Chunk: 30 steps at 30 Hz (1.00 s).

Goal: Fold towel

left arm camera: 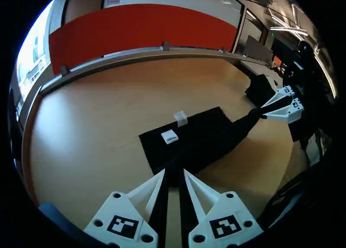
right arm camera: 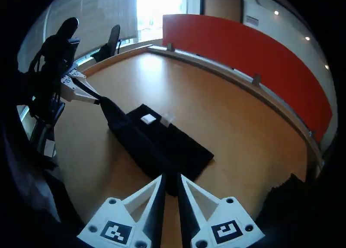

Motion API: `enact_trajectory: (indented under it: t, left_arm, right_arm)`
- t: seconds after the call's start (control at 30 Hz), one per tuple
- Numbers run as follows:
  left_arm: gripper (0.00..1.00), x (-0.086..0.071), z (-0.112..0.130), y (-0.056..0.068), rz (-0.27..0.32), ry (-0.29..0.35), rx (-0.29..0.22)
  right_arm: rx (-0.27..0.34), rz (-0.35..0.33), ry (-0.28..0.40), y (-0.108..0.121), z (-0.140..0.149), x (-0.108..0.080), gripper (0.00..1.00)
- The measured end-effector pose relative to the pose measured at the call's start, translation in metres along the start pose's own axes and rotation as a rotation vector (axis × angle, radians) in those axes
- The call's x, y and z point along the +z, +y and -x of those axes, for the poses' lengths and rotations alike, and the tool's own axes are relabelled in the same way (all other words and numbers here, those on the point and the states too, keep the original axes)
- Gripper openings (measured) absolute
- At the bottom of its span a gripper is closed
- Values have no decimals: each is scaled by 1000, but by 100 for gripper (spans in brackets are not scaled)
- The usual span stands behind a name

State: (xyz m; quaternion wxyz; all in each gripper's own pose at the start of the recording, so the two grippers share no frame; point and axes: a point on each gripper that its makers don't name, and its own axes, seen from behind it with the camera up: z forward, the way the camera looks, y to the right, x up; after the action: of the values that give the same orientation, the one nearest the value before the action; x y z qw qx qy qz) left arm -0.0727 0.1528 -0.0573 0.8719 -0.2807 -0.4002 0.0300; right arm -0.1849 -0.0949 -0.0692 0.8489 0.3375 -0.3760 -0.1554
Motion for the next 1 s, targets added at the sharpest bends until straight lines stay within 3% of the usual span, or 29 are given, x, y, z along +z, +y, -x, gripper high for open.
enact_trajectory:
  t: [0.67, 1.0]
  left_arm:
    - [15, 48, 1, -18, -26, -37, 43]
    - [15, 71, 9, -26, -42, -61, 39]
  right_arm:
    - [35, 0, -42, 24, 12, 42, 17]
    - [65, 5, -67, 33, 17, 65, 17]
